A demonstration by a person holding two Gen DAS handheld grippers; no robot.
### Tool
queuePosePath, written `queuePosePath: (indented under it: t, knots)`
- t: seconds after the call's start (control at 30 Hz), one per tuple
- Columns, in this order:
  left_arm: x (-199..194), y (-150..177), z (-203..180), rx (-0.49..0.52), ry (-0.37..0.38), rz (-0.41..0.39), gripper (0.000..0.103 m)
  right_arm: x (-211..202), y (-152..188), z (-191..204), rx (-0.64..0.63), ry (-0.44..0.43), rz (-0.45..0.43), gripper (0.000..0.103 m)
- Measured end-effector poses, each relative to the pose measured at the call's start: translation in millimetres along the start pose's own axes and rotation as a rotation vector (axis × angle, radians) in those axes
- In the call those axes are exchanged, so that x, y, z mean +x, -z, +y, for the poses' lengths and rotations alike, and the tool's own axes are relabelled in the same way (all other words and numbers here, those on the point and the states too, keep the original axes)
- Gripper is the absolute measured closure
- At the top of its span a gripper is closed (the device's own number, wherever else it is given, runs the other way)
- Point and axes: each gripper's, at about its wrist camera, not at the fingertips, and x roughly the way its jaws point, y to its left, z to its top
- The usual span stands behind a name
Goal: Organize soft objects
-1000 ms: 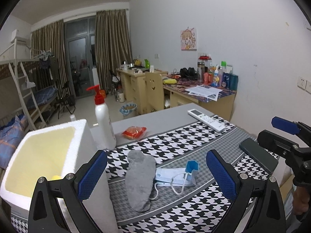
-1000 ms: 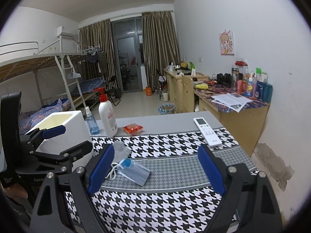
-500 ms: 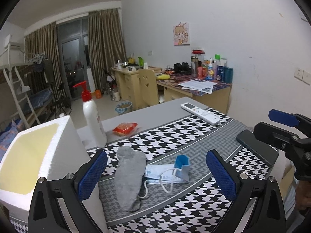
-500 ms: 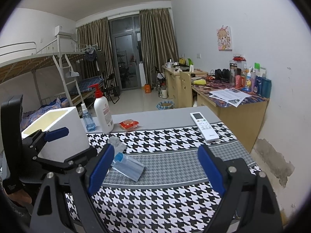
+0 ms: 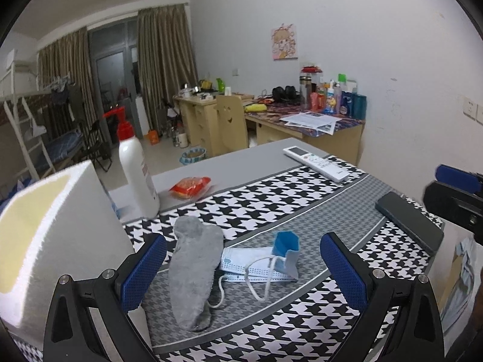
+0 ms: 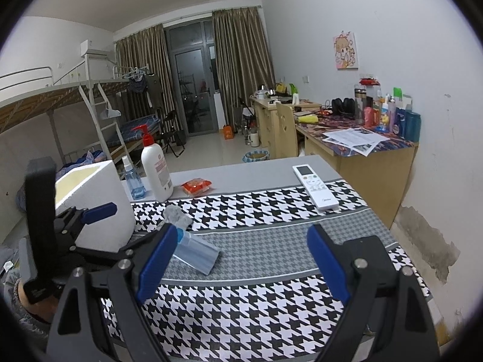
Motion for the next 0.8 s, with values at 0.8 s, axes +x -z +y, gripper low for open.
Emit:
queuePosePath:
  t: [0.8]
  knots:
    - [17,6,47,-0.079,-0.149,0.025,0.001,34,11,21,-0.059,-0.059,0.086,0.013]
